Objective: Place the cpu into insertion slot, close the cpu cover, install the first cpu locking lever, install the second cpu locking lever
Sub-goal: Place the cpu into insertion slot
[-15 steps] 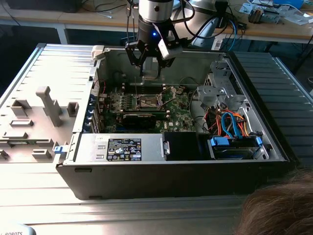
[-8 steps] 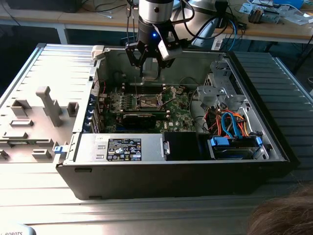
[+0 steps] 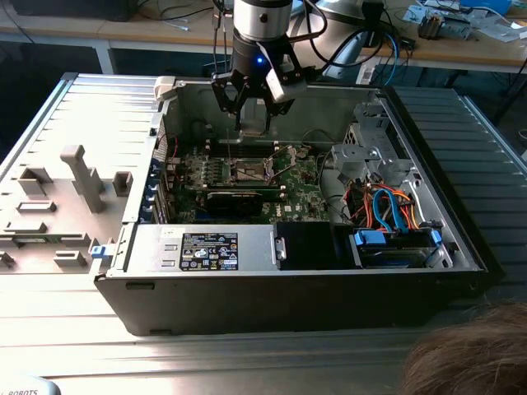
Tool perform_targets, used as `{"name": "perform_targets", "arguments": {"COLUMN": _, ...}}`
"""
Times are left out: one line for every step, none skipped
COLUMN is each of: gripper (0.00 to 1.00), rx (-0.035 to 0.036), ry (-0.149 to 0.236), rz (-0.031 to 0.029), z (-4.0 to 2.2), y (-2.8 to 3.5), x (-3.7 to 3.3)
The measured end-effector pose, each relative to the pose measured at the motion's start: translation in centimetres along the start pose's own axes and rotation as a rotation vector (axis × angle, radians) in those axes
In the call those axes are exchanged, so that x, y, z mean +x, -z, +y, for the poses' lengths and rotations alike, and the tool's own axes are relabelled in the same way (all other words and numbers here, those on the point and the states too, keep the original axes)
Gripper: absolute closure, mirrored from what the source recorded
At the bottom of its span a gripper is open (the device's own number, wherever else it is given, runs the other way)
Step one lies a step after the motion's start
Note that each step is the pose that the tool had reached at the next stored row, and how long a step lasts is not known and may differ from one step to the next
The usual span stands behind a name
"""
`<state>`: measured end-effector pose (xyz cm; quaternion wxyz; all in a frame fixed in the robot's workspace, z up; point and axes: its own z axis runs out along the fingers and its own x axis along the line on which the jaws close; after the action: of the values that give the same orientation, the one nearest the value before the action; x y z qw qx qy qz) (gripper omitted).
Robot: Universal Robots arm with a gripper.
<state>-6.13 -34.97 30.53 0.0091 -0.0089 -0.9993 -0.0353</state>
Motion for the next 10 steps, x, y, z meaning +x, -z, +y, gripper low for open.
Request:
{"name": "perform_targets", "arguments": {"gripper": 0.46, "rx": 0.0, "ry": 0.0, "rz": 0.0, "z": 0.0, "y": 0.0, "x": 0.0}}
{"name": "perform_targets", "arguments": {"gripper": 0.46, "rx": 0.0003, "ry": 0.0, "rz": 0.0, "z": 0.0, "y": -0.02, "x": 0.0}}
{"name": "perform_targets", "arguments": {"gripper": 0.46, "rx": 0.0003, "ry": 0.0, "rz": 0.0, "z": 0.0, "y": -0.03, "x": 0.0}}
{"name": "perform_targets", "arguments": {"gripper": 0.46, "rx": 0.0004, "ry": 0.0, "rz": 0.0, "z": 0.0, "y": -0.04, "x": 0.0}}
{"name": "perform_targets", "arguments": {"gripper": 0.46, "rx": 0.0005, "ry": 0.0, "rz": -0.0001, "z": -0.01, "y": -0.11, "x": 0.02}}
{"name": "perform_targets", "arguments": {"gripper": 0.46, "rx": 0.0027, "ry": 0.0, "rz": -0.0002, "z": -0.01, "y": -0.22, "x": 0.1}}
{"name": "perform_targets", "arguments": {"gripper": 0.46, "rx": 0.0046, "ry": 0.0, "rz": -0.0001, "z": -0.02, "y": -0.24, "x": 0.13}}
{"name": "perform_targets", "arguments": {"gripper": 0.46, "rx": 0.0084, "ry": 0.0, "rz": -0.0002, "z": -0.02, "y": -0.3, "x": 0.16}}
{"name": "perform_targets", "arguments": {"gripper": 0.46, "rx": 0.0128, "ry": 0.0, "rz": -0.0002, "z": -0.03, "y": -0.37, "x": 0.16}}
{"name": "perform_targets", "arguments": {"gripper": 0.46, "rx": 0.0196, "ry": 0.0, "rz": -0.0003, "z": -0.03, "y": -0.41, "x": 0.16}}
